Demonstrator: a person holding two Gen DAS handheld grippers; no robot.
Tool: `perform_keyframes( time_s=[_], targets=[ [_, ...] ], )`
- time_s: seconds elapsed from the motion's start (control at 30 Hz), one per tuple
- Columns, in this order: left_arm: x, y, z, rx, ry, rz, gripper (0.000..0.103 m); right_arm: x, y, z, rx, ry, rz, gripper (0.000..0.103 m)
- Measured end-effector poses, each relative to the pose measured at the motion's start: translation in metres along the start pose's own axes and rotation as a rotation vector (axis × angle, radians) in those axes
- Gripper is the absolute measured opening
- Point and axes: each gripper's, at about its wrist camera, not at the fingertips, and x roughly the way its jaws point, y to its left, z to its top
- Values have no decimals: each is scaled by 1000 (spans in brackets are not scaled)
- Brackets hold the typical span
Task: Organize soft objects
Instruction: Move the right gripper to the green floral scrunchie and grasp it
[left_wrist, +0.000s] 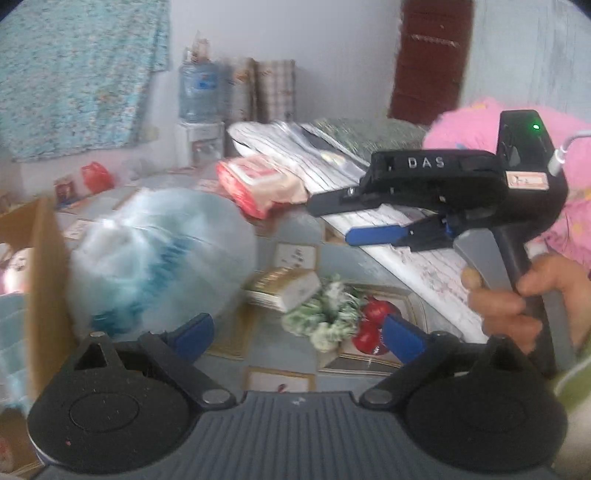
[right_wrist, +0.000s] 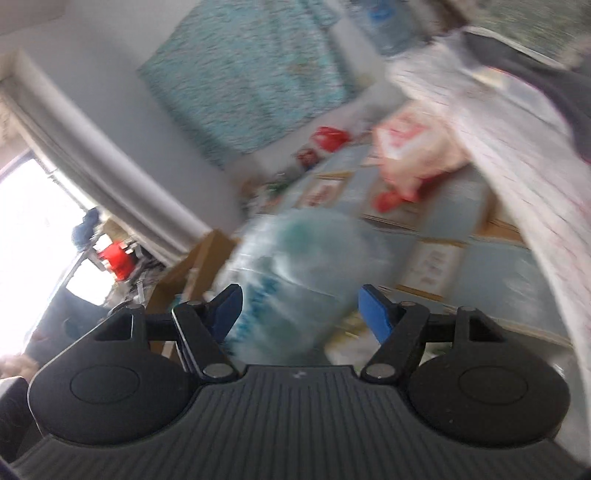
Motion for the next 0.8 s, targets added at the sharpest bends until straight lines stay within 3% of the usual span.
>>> perform_keyframes(
  time_s=[0.2,0.37,0.57,0.8],
  targets=[
    [41,-1,-6,-48,57,-25,94,9,-37,-18,68,12,-51,70],
    [57,12,-3,-95,64,-36,94,25,-35,-12,56,22,-69,70],
    [82,10,-4,-80,119,-61,94,34,-37,-12,47,35,-85,70],
    [108,-1,-7,-36,146,-89,94,42,-57,-18,92,43,-107,56]
  ],
)
